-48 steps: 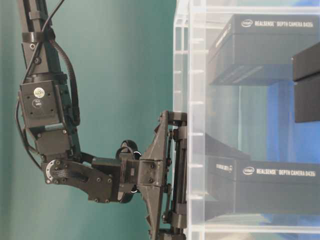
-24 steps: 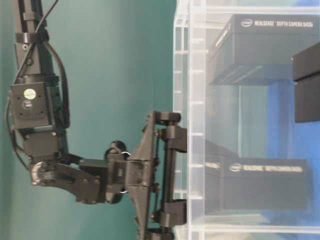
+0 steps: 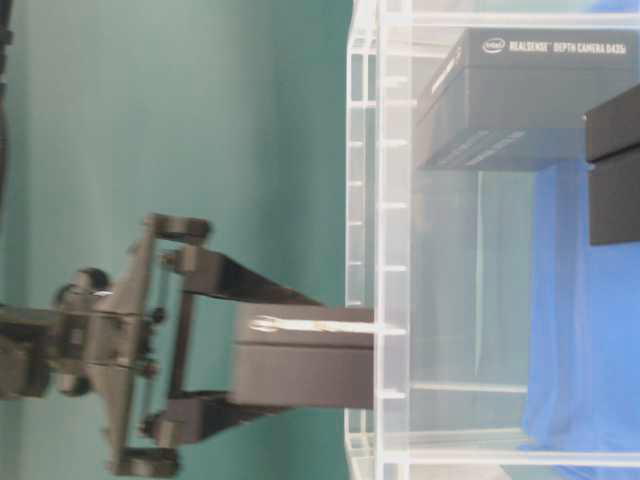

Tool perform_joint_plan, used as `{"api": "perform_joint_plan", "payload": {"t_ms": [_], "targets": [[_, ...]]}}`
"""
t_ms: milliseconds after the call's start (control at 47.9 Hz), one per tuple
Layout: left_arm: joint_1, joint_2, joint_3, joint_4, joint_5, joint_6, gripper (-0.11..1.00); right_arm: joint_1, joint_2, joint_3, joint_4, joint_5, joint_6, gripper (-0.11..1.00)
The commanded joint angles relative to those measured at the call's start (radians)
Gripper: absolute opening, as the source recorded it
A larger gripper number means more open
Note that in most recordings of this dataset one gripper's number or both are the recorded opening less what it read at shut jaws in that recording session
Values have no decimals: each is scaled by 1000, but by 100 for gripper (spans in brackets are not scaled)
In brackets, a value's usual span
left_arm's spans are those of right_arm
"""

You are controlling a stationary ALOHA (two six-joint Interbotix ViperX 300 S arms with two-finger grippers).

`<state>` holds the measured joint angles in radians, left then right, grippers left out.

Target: Take the box out of the case with the right arm.

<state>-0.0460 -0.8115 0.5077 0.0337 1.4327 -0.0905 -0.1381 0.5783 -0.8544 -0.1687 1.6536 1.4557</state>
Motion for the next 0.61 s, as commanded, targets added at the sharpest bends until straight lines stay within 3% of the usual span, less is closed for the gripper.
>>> {"api": "perform_joint_plan", "payload": {"t_ms": [0,230,584], "targets": [[2,5,-26,2,-5,2,0,3,-72,-74,-17,40,2,68],[3,5,-26,2,-5,2,0,18,-72,-138,-60,75,2,68],[2,6,-28,2,-5,0,0,25,-72,-147,-66,71,0,68]]}}
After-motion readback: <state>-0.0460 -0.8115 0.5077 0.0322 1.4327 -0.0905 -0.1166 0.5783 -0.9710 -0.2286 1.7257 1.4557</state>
